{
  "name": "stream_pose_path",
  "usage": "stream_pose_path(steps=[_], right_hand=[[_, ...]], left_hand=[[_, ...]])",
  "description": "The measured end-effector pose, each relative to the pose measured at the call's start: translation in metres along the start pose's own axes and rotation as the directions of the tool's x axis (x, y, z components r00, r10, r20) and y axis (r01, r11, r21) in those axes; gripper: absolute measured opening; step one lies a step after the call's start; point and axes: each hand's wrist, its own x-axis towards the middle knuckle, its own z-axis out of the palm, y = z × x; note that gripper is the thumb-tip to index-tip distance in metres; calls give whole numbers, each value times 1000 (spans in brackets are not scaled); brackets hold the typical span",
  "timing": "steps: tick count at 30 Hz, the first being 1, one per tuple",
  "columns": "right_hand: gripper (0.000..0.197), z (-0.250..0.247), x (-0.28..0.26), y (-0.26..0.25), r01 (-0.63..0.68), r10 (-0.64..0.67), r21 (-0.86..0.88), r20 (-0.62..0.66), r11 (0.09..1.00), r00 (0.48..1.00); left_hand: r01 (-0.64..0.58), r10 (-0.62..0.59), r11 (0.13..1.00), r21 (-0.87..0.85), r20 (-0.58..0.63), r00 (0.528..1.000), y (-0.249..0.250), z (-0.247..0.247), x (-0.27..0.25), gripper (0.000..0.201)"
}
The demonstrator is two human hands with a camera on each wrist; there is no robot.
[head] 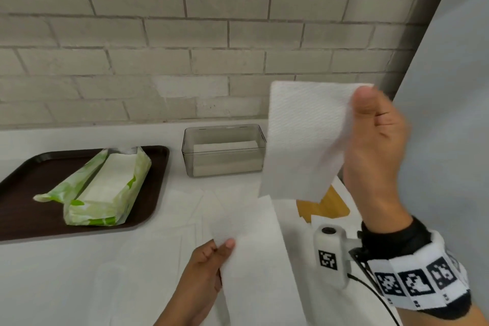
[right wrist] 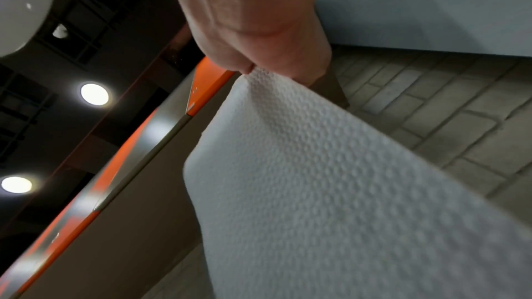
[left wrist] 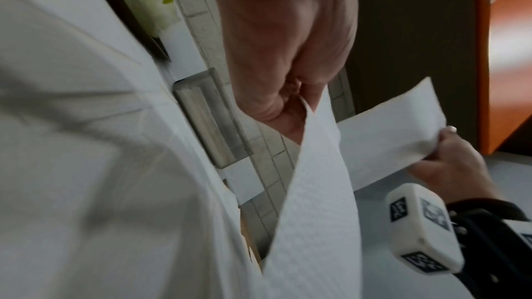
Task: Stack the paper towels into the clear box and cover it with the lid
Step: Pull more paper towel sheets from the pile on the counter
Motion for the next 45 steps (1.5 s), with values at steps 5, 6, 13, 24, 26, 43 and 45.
stream_pose_path(steps=[5,6,13,24,26,43,45], right_hand=[[32,-10,3,-12,-268,250,92,169,959,953],[30,-8,1,-8,-362,334,60,271,930,903],[40,32,-75,60,-342,472,-364,370,866,801],[38,60,-118,68,-492,531,-212,211,845,821],[28,56,-115,71,-494,541,-221,298,841,787],[19,-42,-46,168,208,812,-816,569,538,133],[23,-42,-38,157,-185,742,-721,626,668,239]], left_hand=[[-18,22,999,47,-78,997,9,-2,2,31],[-24,32,996,82,-93,995,13,-1,3,29],[-109,159,944,311,-139,977,36,11,8,36],[6,11,978,208,-78,997,25,1,-7,41],[-5,59,956,295,-173,983,19,-6,-4,27],[-20,102,969,248,-325,940,33,-40,-18,27],[-30,111,971,238,-333,936,34,-39,-18,29]])
